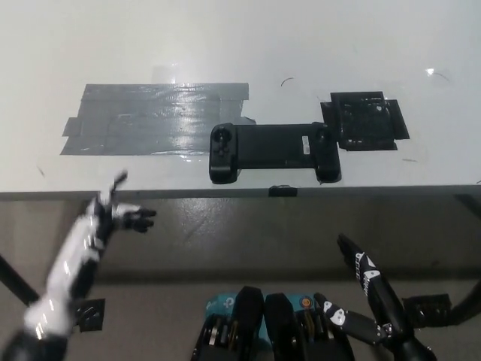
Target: A controller is being placed at the center of the desk near the left hand and the robot uses its left hand's index finger to press a button at the left area of the controller
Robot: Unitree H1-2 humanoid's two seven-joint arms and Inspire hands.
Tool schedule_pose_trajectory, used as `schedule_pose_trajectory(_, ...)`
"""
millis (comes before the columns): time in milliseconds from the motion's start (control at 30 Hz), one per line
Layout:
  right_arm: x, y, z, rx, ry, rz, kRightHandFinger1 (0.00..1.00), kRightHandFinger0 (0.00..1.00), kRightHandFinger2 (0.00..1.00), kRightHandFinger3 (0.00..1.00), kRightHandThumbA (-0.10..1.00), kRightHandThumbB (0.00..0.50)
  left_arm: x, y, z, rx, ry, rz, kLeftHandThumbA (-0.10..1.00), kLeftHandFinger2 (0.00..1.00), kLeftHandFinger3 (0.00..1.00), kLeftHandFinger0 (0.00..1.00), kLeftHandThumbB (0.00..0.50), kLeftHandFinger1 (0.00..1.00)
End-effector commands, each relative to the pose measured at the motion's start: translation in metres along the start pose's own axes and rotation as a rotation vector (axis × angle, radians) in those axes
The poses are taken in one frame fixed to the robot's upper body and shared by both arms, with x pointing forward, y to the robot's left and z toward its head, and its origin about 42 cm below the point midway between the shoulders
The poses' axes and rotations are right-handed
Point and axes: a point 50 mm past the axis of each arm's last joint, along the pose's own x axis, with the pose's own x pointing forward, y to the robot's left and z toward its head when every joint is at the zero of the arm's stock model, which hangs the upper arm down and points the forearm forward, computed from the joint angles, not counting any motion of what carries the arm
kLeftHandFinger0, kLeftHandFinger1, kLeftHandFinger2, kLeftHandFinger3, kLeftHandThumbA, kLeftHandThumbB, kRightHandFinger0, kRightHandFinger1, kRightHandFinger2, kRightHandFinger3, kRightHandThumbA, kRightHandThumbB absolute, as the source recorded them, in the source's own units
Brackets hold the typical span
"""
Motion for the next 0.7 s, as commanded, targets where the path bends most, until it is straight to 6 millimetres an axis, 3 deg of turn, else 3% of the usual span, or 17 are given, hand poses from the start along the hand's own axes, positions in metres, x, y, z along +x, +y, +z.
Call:
schedule_pose_trajectory(0, 0.017, -0.004, 0.017, -0.019, -0.101, 0.011, 1.00, 1.00, 1.00, 1.00, 0.66, 0.221, 0.070, 0.043, 0.051, -0.078, 0.095, -0.331, 1.00, 0.00, 1.00, 0.00, 0.364, 0.00)
schedule_pose_trajectory(133, 0.018, -0.006, 0.018, -0.024, -0.099, 0.011, 1.00, 1.00, 1.00, 1.00, 0.67, 0.233, 0.110, 0.047, 0.058, -0.083, 0.131, -0.396, 1.00, 0.00, 1.00, 0.00, 0.325, 0.00)
schedule_pose_trajectory(200, 0.019, -0.006, 0.018, -0.020, -0.095, 0.014, 1.00, 1.00, 1.00, 1.00, 0.67, 0.233, 0.127, 0.048, 0.060, -0.092, 0.176, -0.452, 1.00, 0.08, 1.00, 0.00, 0.330, 0.00)
schedule_pose_trajectory(267, 0.020, -0.006, 0.018, -0.024, -0.092, 0.020, 1.00, 1.00, 1.00, 1.00, 0.67, 0.234, 0.147, 0.048, 0.062, -0.059, 0.216, -0.555, 1.00, 0.20, 1.00, 0.06, 0.348, 0.07)
schedule_pose_trajectory(333, 0.020, -0.006, 0.019, -0.027, -0.101, 0.020, 1.00, 1.00, 1.00, 1.00, 0.67, 0.236, 0.168, 0.046, 0.062, -0.052, 0.261, -0.638, 1.00, 0.25, 1.00, 0.13, 0.337, 0.09)
schedule_pose_trajectory(400, 0.021, -0.006, 0.019, -0.026, -0.104, 0.020, 1.00, 1.00, 1.00, 1.00, 0.66, 0.230, 0.183, 0.044, 0.058, -0.046, 0.310, -0.714, 1.00, 0.29, 1.00, 0.08, 0.344, 0.07)
schedule_pose_trajectory(467, 0.021, -0.006, 0.020, -0.024, -0.108, 0.019, 1.00, 1.00, 1.00, 1.00, 0.66, 0.237, 0.194, 0.042, 0.054, -0.018, 0.352, -0.748, 1.00, 0.24, 1.00, 0.00, 0.365, 0.00)
schedule_pose_trajectory(567, 0.024, -0.007, 0.022, -0.033, -0.107, 0.020, 1.00, 1.00, 1.00, 1.00, 0.66, 0.237, 0.214, 0.036, 0.051, 0.049, 0.429, -0.807, 1.00, 0.07, 1.00, 0.00, 0.389, 0.00)
schedule_pose_trajectory(667, 0.025, -0.008, 0.024, -0.041, -0.110, 0.021, 1.00, 1.00, 1.00, 1.00, 0.67, 0.239, 0.222, 0.031, 0.050, 0.147, 0.477, -0.837, 1.00, 0.04, 1.00, 0.00, 0.389, 0.00)
